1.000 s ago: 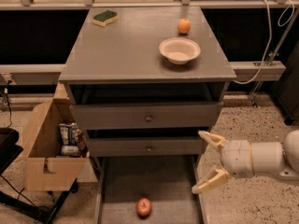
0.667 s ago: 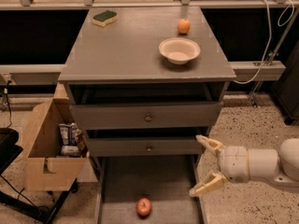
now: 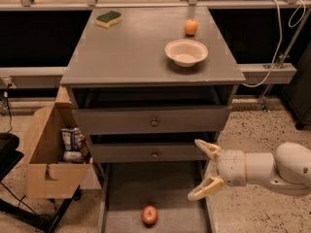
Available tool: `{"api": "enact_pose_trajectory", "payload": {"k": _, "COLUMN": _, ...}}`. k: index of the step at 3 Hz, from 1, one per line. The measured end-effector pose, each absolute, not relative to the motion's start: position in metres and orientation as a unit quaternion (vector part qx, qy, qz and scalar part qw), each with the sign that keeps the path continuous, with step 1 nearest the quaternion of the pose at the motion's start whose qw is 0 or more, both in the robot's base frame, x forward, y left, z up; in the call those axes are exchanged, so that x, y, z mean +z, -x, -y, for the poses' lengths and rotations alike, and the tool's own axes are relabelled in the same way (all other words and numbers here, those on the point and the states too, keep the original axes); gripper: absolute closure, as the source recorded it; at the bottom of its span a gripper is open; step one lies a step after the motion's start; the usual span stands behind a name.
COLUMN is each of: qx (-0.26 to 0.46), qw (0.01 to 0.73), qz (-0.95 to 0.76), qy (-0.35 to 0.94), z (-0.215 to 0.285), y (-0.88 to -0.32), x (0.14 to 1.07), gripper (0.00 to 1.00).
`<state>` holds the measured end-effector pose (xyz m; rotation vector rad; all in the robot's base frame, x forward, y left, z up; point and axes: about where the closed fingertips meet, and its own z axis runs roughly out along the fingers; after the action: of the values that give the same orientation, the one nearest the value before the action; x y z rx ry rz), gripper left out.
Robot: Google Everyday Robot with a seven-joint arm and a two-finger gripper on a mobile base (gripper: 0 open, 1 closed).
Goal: Pick apple from bottom drawer and place on counter
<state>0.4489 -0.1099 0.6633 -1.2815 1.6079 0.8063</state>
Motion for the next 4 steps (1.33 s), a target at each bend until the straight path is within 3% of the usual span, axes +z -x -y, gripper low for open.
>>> {"api": "enact_pose_trajectory", "payload": {"k": 2, "qx": 0.353, "qw": 0.514, "qz": -0.572, "qy": 0.533, "z": 0.009, "y": -0.508, "x": 0.58, "gripper": 0.0}}
{"api": "enact_pose_trajectory", "payload": {"k": 3, "qx": 0.399, "qw": 0.511, "qz": -0.552, "qy": 0.525, "z": -0.039, "y": -0.528, "x": 0.493, "gripper": 0.0}}
{"api": "enact_pose_trajectory", "payload": {"k": 4, "qx": 0.415, "qw": 0.478, "qz": -0.573, "qy": 0.52, "z": -0.042, "y": -0.53, "x": 0.43, "gripper": 0.0}}
